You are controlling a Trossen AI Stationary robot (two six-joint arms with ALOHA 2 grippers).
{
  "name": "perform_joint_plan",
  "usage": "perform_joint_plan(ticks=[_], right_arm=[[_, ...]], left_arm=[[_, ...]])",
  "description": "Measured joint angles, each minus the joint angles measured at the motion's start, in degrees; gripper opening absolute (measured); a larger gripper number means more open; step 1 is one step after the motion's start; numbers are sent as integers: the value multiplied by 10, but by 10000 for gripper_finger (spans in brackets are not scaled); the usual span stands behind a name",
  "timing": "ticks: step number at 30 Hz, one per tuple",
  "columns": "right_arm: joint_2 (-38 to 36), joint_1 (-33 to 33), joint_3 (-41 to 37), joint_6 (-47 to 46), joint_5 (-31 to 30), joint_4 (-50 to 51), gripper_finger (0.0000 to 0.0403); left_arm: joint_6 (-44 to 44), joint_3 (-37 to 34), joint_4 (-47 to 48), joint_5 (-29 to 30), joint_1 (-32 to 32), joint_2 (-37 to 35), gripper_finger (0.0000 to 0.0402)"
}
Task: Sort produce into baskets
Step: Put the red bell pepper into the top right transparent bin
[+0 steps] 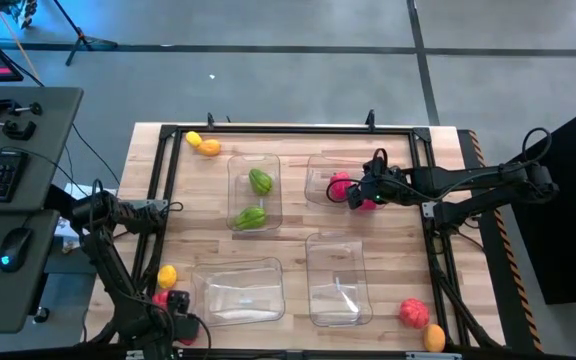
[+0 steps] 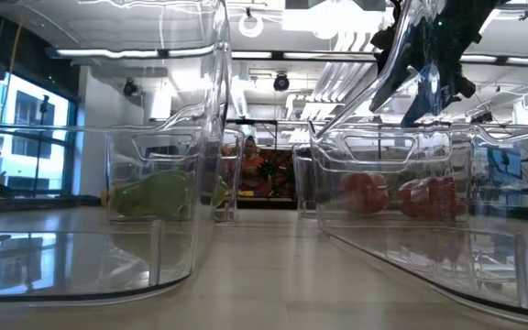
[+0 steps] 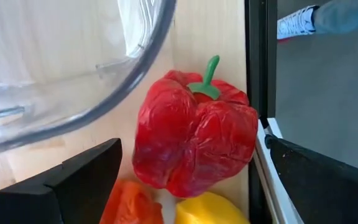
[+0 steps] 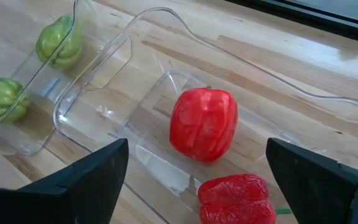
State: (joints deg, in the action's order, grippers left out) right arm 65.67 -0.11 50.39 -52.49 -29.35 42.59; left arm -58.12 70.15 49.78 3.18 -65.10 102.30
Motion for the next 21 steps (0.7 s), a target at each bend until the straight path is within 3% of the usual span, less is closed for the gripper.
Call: perform_joint_plan(ticks=[13,21], right_arm=[[0,0,0,0,0,0,369],[0,0,0,0,3,0,369]], left_arm=[[23,0,-1,20,0,2,397],[14,0,-2,19,-2,11,352]])
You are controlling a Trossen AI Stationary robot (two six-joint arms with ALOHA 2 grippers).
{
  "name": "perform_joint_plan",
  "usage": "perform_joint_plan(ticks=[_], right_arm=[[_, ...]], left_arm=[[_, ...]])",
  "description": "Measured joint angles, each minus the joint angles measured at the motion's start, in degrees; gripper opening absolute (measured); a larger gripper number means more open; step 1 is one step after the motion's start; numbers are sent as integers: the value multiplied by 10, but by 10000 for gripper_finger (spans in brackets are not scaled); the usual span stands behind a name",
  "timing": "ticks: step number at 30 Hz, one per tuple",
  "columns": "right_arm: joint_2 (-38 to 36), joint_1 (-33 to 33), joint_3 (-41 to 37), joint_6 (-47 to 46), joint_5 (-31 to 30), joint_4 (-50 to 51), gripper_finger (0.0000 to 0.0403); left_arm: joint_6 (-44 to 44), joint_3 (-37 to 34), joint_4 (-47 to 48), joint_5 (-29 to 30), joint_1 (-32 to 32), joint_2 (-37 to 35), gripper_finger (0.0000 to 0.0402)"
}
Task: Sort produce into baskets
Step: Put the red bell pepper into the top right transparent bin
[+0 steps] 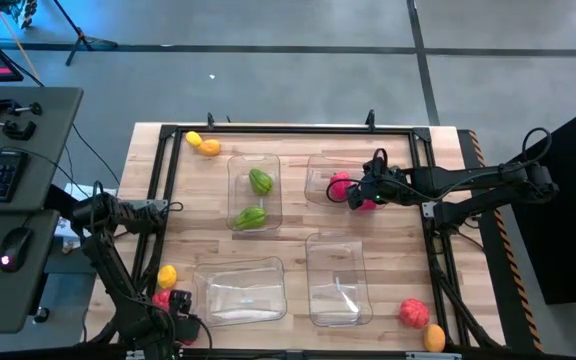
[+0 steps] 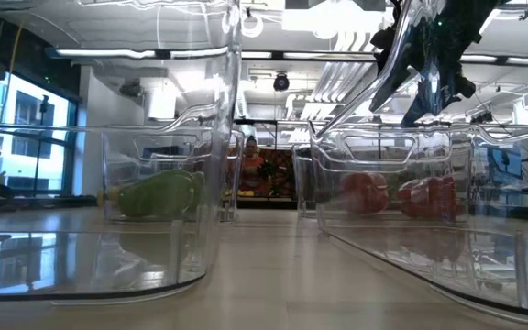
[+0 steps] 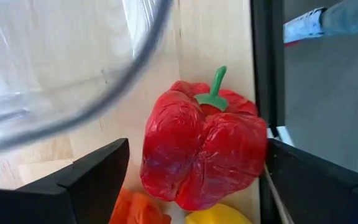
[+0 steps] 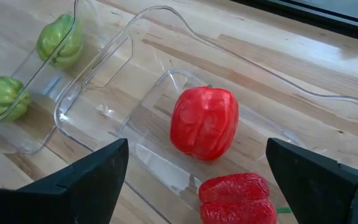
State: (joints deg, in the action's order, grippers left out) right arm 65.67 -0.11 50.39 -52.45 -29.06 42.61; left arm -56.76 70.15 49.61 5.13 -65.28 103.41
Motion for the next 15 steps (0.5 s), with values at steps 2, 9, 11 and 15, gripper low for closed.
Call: perform_joint_plan(ticks=[2,9,11,15], right_arm=[[0,0,0,0,0,0,369],[0,0,0,0,-1,1,369],[0,0,0,0,-4,1,369],[0,0,0,0,-9,7,369]], left_arm=[[-1,0,0,-11,0,10,342],[-23,0,1,-32,4,11,305],[-39,0,2,-36,4,-1,283],[-77,0,3,-74,-2,-42,232]])
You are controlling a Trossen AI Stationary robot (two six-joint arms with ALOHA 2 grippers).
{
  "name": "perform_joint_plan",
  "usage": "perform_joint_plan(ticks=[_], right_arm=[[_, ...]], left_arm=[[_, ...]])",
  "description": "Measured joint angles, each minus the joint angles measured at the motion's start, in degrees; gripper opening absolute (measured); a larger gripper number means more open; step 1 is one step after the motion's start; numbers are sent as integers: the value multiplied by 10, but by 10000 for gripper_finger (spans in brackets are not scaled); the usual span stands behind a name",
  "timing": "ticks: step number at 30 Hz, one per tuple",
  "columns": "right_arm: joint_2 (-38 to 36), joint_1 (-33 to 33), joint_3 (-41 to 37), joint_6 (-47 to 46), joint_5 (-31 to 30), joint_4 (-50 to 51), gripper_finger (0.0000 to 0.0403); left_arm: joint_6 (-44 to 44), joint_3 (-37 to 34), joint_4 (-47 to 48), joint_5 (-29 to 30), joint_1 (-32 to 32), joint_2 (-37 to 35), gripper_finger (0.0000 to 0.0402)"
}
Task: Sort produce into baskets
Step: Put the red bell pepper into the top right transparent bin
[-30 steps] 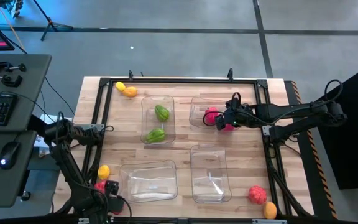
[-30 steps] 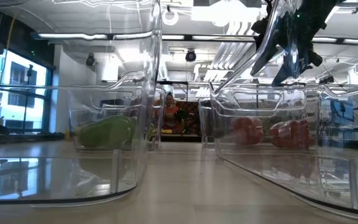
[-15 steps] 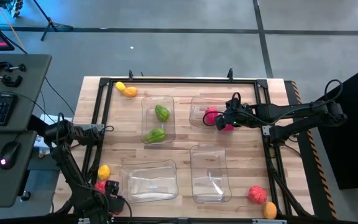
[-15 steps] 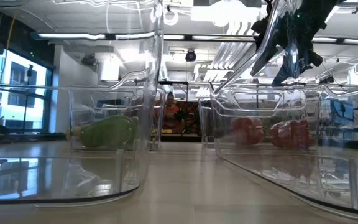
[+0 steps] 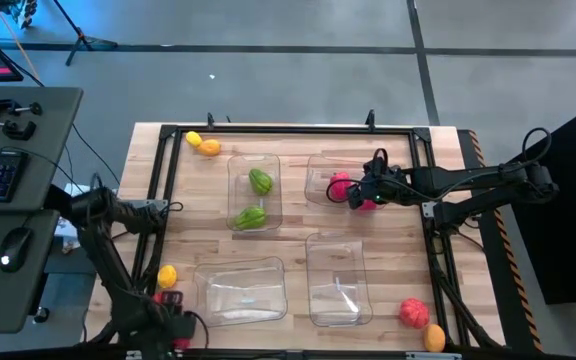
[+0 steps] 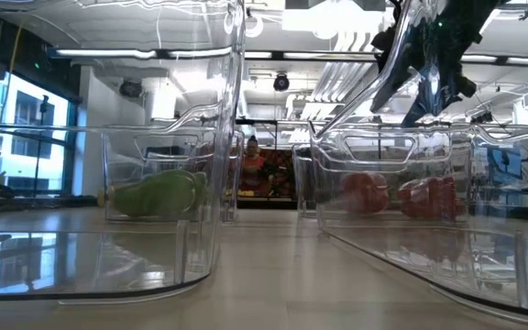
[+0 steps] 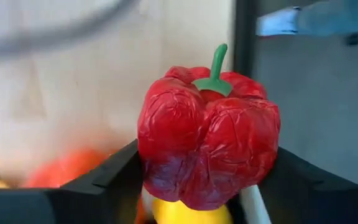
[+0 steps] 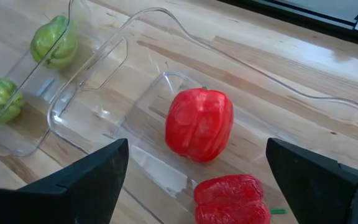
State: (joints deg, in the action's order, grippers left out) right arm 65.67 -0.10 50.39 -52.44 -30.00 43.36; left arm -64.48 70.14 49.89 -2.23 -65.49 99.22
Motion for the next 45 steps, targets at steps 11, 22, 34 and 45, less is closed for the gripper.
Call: perform_joint_plan(ticks=[11,22,34,45], right_arm=[[-2,0,0,-35,10,-17,369],[-70,0,0,-2,-6,-175,369],[-126,-1,0,83,-51,-371,369],[-129,-1,1,89,-59,-396,369]], left_arm=[[-68,52,54,-9,51,-212,212],[354,94,-11,367,385,-266,214],[564,-11,-480,133,682,-77,216],[568,93,-495,74,736,79,246]])
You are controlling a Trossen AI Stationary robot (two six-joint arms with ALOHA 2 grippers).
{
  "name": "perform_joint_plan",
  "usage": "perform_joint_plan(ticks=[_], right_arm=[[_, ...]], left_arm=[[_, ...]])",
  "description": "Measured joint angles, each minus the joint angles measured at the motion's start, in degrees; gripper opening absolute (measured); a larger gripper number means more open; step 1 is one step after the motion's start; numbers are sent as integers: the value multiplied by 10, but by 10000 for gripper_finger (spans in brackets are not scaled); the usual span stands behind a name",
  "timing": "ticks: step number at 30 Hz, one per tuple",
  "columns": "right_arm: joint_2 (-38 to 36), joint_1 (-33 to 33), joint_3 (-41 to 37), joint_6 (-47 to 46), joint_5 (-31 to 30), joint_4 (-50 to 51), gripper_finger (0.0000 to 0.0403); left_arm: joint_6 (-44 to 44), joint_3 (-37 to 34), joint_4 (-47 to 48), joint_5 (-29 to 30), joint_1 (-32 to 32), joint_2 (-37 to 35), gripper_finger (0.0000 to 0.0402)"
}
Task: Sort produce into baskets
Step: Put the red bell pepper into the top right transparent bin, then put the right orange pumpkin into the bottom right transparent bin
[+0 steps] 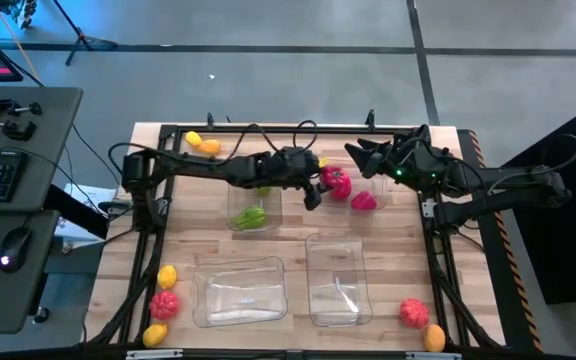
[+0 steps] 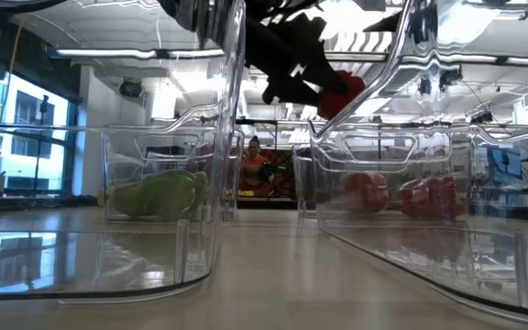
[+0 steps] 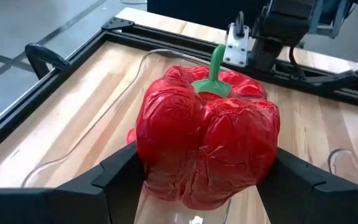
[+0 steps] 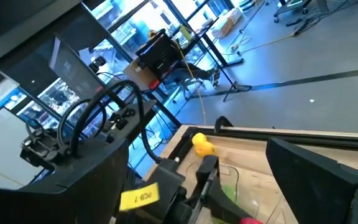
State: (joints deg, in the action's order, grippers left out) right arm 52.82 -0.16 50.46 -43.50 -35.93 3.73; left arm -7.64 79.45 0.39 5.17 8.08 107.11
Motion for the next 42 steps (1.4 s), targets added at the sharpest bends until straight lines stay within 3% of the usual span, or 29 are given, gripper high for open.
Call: perform_joint_plan(ticks=[10,21,24,27,30,32,36,42], right_arm=[[0,0,0,0,-16,18,369],[-1,5,0,0,-74,57,369],[-14,5,0,-12,-47,89,369],[-29,-8,0,-35,17,173,369],[-39,-34,-1,-98,50,280,369],[-43,-60,-1,-138,52,345,369],[-41,-130,-1,-205,66,431,369],[-11,-250,-1,-317,103,498,369]], left_arm=[[43,1,-11,-46,30,0,263],[73,32,28,-45,35,-7,384],[62,51,131,-63,31,-16,393],[49,43,205,-123,25,-43,394],[-9,11,221,-172,9,-78,394],[-42,-20,205,-174,-8,-105,394],[-82,-87,130,-130,-54,-176,394],[-155,-178,53,42,-117,-267,394]])
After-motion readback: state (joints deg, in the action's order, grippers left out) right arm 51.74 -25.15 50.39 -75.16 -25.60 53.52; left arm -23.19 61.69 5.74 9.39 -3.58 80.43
